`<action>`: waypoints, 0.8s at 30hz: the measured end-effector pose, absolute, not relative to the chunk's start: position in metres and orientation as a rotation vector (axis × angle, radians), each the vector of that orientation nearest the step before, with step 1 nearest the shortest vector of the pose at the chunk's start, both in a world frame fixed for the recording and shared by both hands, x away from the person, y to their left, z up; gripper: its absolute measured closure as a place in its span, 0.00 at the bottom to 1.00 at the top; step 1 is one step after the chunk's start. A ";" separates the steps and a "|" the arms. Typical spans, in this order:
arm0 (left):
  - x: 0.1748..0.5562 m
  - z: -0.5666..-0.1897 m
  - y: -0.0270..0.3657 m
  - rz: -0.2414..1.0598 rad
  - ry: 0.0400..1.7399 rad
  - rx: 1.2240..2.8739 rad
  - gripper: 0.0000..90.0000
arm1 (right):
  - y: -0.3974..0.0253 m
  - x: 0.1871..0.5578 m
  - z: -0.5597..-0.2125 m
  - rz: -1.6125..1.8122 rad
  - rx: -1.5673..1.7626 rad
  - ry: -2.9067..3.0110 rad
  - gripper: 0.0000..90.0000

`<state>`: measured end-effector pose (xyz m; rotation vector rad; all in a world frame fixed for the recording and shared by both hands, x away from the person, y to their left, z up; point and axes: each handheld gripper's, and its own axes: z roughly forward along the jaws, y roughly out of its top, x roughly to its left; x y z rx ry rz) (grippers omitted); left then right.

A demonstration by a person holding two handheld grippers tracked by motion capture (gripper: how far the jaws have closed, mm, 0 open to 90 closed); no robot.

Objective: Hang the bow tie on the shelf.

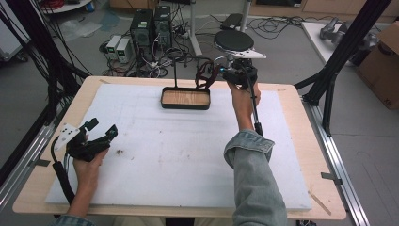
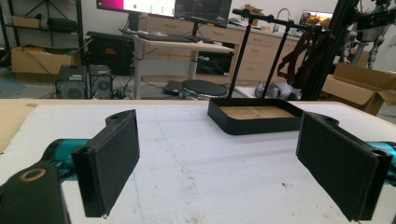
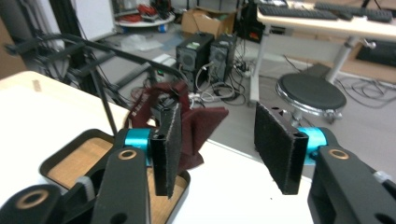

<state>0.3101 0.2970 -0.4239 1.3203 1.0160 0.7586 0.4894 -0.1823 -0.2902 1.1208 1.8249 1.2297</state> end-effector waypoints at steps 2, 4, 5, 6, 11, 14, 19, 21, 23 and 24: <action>0.310 -0.424 0.297 0.761 1.016 1.321 0.15 | -0.183 0.484 -0.286 1.243 1.097 1.811 0.54; 0.310 -0.424 0.297 0.761 1.016 1.320 0.15 | -0.185 0.479 -0.283 1.267 1.074 1.787 0.53; 0.310 -0.424 0.297 0.762 1.016 1.319 0.15 | -0.186 0.477 -0.282 1.275 1.065 1.778 0.52; 0.310 -0.424 0.297 0.762 1.016 1.319 0.15 | -0.187 0.474 -0.280 1.287 1.067 1.768 0.49; 0.312 -0.424 0.294 0.761 1.008 1.322 0.15 | -0.200 0.460 -0.274 1.347 1.086 1.718 0.39; 0.313 -0.424 0.293 0.757 1.008 1.328 0.15 | -0.206 0.455 -0.271 1.374 1.099 1.712 0.33; 0.315 -0.424 0.291 0.754 1.004 1.336 0.15 | -0.220 0.441 -0.263 1.455 1.094 1.716 0.24; 0.314 -0.424 0.291 0.755 1.003 1.336 0.15 | -0.223 0.431 -0.262 1.462 1.054 1.696 0.21; 0.314 -0.424 0.291 0.754 1.004 1.340 0.15 | -0.227 0.423 -0.261 1.461 1.034 1.686 0.19; 0.314 -0.423 0.291 0.756 1.005 1.338 0.15 | -0.229 0.419 -0.260 1.465 1.026 1.681 0.18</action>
